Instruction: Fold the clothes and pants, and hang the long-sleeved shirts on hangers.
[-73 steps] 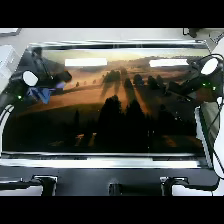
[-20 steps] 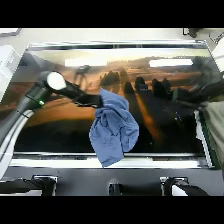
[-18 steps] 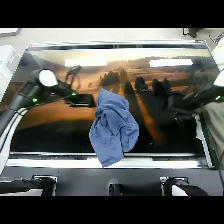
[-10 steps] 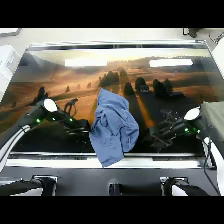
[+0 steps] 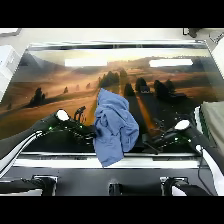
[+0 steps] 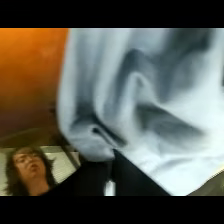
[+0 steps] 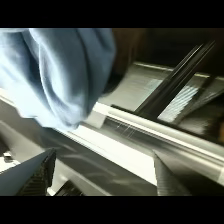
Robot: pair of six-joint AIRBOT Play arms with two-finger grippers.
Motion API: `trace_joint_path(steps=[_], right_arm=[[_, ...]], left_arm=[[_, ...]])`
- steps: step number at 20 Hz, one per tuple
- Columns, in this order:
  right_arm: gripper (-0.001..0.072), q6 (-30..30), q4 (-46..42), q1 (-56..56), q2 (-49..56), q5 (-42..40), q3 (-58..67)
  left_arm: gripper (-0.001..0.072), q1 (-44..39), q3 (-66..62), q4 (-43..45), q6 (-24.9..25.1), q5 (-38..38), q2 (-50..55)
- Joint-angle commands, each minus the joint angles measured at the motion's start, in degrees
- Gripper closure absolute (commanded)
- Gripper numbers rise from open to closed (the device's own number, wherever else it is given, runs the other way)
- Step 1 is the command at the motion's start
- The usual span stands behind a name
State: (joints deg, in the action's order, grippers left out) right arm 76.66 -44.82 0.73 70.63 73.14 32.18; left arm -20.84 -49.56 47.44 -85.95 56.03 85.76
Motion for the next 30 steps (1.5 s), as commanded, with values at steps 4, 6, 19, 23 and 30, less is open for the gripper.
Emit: trace_joint_path(steps=[4,6,19,23,30], right_arm=[[0.0032,8.44,5.18,15.78,0.04,-18.6,-0.96],[0.019,11.28,5.2,17.44,0.04,-21.99,-0.96],[0.0673,23.04,-44.54,1.33,-11.5,-4.76,53.29],[0.0672,18.45,-39.93,0.94,-18.86,-11.28,71.56],[0.0672,15.58,-42.71,0.94,-25.57,-6.49,73.48]], left_arm=[[0.0685,-0.31,0.11,-0.96,0.57,-1.51,-3.08],[0.0685,-0.31,0.11,-0.94,0.76,-1.62,-4.46],[0.0686,13.29,-36.76,-0.98,5.05,-7.06,-26.8],[0.0686,10.73,-52.0,-0.94,5.18,-9.99,-33.42],[0.0687,12.76,-53.31,16.74,2.36,-14.03,-41.75]])
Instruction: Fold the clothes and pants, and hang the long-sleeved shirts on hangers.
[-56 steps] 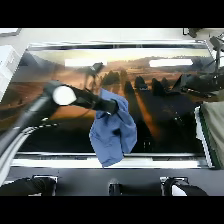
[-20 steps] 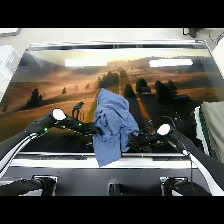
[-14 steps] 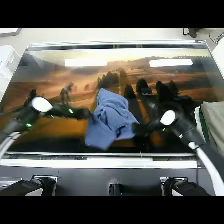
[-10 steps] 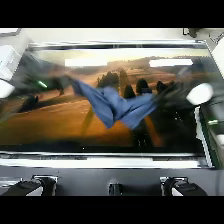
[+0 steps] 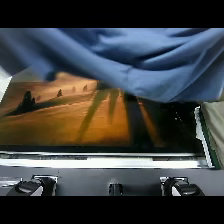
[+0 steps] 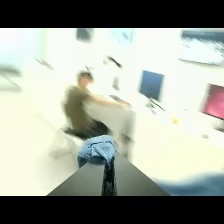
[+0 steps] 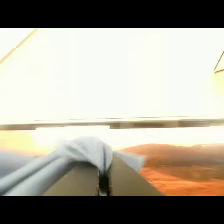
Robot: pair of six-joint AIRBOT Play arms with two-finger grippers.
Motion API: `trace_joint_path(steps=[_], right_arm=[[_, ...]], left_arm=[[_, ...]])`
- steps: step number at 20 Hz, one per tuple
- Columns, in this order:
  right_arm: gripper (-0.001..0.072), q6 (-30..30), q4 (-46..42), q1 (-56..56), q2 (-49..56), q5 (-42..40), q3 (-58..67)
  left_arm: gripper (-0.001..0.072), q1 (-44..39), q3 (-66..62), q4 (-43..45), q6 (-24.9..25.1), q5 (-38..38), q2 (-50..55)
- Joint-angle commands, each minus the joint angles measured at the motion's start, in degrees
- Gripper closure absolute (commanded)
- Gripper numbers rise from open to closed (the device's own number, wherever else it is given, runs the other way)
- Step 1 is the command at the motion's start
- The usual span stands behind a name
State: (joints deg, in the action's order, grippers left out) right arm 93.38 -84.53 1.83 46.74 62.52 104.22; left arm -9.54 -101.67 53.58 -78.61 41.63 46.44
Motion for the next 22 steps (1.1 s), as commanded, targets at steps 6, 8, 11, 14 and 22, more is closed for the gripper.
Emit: trace_joint_path(steps=[6,8,11,14,22], right_arm=[[0.0671,-1.27,-4.15,-0.15,11.21,11.87,-4.35],[0.0671,-0.44,-3.93,-0.15,19.98,4.5,-8.17],[0.067,11.19,3.93,-0.15,36.35,-6.21,-9.49],[0.0672,16.39,17.77,-0.15,48.76,-5.25,-9.49],[0.016,5.29,17.79,-10.38,50.31,21.97,-7.91]], left_arm=[[0.0686,3.5,13.2,25.33,-10.58,28.5,1.18],[0.0686,3.13,25.83,24.2,-10.8,30.14,1.97],[0.0686,3.15,44.11,18.43,-14.43,27.3,3.15],[0.0686,3.15,55.17,9.99,-14.45,25.88,5.01],[0.0686,7.67,53.88,8.5,-12.68,22.8,5.18]])
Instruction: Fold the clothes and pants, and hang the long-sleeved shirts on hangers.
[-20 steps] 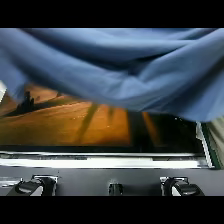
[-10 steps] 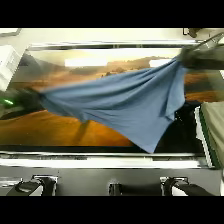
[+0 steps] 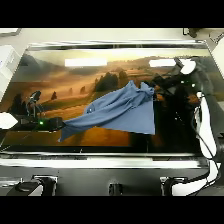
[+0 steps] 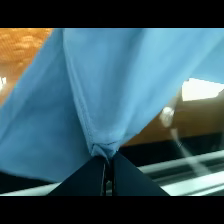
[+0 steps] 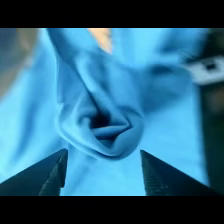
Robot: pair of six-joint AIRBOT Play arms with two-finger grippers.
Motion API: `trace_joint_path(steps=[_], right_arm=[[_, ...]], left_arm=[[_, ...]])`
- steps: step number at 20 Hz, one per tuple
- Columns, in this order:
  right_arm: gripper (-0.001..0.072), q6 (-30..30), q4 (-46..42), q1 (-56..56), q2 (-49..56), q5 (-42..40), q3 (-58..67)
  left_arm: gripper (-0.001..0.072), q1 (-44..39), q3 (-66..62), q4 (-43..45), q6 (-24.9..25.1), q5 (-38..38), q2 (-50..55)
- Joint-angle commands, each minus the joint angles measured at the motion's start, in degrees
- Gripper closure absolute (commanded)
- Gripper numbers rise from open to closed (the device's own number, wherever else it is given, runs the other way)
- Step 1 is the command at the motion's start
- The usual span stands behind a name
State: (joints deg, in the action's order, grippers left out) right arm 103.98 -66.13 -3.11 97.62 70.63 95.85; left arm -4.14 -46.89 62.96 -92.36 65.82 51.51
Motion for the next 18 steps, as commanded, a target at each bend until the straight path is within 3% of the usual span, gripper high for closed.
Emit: trace_joint_path(steps=[1,3,6,8,11,14,15,16,17,18], right_arm=[[0.0161,-6.54,-2.49,-8.57,-1.25,20.57,-0.5],[0.0163,-8.46,-6.25,-12.37,-4.33,26.34,-8.74],[0.0181,-9.92,-6.12,-13.57,-12.44,15.04,-33.53],[0.0182,-12.31,1.44,-13.57,-14.32,7.08,-44.15],[0.0183,-18.91,15.58,-12.04,-14.23,0.46,-49.53],[0.0187,-18.86,17.49,-7.3,-14.1,-4.28,-49.64],[0.0254,-18.73,18.84,-5.79,-14.08,-5.35,-49.62],[0.0398,-18.73,20.65,-4.46,-14.12,-6.29,-49.53],[0.0624,-18.75,21.35,-3.78,-14.12,-6.19,-48.89],[0.0672,-18.84,21.53,-3.78,-14.19,-5.44,-47.34]], left_arm=[[0.0686,3.45,-1.64,-0.9,1.07,-2.08,0.11],[0.0686,5.57,-2.21,-0.87,1.07,-3.61,0.13],[0.0686,7.17,-2.21,-0.87,1.07,-3.93,0.15],[0.0686,7.15,-2.21,-0.87,1.07,-3.93,0.15],[0.0686,7.15,-2.21,-1.07,1.03,-3.91,0.15],[0.0686,7.15,-2.21,-1.14,1.03,-3.89,0.15],[0.0685,7.15,-2.21,-1.14,1.03,-3.89,0.15],[0.0686,7.15,-2.21,-1.11,1.03,-3.91,0.15],[0.0686,7.17,-2.23,-1.09,1.05,-4.0,0.15],[0.0686,7.19,-2.27,-1.03,1.16,-4.39,0.15]])
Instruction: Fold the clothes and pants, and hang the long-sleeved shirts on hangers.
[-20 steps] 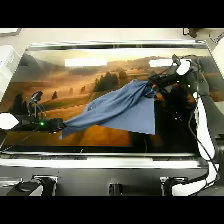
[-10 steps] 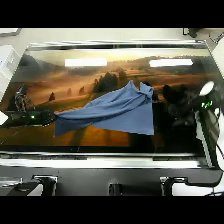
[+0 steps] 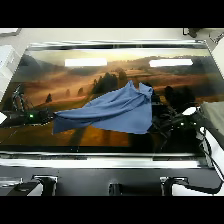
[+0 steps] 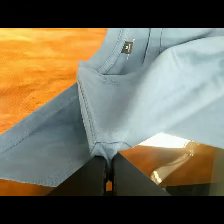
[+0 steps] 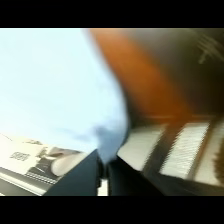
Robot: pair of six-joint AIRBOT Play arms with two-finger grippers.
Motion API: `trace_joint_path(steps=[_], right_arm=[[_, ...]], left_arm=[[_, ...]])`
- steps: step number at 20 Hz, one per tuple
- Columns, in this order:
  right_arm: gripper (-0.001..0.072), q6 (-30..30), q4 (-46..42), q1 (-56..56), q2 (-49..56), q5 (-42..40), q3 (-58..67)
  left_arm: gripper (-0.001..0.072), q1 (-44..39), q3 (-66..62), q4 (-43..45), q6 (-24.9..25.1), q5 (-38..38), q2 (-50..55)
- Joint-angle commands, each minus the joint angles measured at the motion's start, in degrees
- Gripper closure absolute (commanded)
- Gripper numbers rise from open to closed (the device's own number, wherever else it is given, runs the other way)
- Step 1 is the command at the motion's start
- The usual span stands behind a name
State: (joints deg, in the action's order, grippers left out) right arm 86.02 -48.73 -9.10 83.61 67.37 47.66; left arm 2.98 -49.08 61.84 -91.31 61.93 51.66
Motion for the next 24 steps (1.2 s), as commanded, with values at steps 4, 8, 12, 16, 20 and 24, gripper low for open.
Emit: trace_joint_path(steps=[4,8,12,16,20,24], right_arm=[[0.0674,-2.29,3.43,0.04,-4.22,1.95,16.61],[0.0674,-5.27,0.76,-4.44,-12.98,-0.98,47.34],[0.0673,-7.08,-15.93,-6.38,-23.54,-5.88,73.22],[0.0673,-0.44,-23.32,-6.4,-35.45,-1.51,72.89],[0.0674,-0.39,-26.58,-6.4,-38.01,-7.93,72.89],[0.0673,2.08,-26.95,-6.38,-34.77,-7.54,72.89]], left_arm=[[0.0686,0.35,-5.99,0.11,7.15,-2.03,-0.09],[0.0687,4.0,-30.71,0.07,8.85,-4.98,-1.2],[0.0686,9.68,-59.54,1.22,8.72,-8.17,-2.73],[0.0686,10.38,-64.28,1.09,5.14,-4.33,-7.19],[0.0687,10.38,-64.37,0.94,5.42,-13.75,-10.14],[0.0687,10.4,-64.28,4.39,5.14,-10.49,-8.31]])
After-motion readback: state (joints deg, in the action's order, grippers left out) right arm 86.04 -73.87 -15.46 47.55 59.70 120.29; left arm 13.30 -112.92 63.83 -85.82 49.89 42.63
